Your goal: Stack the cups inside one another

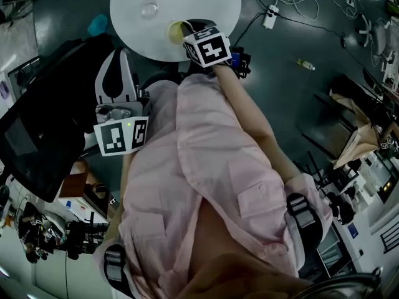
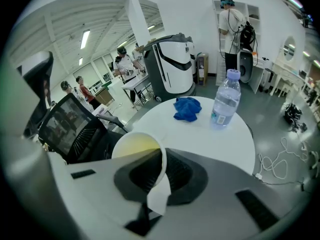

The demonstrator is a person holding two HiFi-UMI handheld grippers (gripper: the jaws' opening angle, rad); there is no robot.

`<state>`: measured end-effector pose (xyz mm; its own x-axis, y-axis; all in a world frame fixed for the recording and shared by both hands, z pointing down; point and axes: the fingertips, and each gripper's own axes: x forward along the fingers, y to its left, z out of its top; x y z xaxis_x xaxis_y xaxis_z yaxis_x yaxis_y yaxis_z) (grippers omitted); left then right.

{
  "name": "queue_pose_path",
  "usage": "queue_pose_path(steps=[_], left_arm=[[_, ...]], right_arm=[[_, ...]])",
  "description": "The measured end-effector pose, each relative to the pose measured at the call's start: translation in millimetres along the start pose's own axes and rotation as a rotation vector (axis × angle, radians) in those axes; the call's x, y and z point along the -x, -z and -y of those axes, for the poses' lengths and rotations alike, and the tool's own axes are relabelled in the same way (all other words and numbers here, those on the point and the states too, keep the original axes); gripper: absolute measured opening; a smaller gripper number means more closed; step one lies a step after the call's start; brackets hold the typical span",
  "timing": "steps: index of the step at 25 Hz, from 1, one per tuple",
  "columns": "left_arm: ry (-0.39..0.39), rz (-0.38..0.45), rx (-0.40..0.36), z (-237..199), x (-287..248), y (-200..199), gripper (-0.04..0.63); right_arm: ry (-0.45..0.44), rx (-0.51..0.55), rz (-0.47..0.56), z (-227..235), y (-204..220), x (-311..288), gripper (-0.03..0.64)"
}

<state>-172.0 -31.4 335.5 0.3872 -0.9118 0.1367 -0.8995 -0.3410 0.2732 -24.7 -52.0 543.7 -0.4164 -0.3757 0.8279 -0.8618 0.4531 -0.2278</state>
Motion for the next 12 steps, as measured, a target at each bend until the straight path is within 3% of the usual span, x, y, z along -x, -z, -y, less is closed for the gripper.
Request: queue_pose_path(steps=[12], left_arm=[[0.008, -0.010, -0.005, 5.8, -1.2, 3.2, 0.015]], right_arm=[[-0.015, -0.008, -0.002, -0.1, 5.8, -1.3, 0.034]])
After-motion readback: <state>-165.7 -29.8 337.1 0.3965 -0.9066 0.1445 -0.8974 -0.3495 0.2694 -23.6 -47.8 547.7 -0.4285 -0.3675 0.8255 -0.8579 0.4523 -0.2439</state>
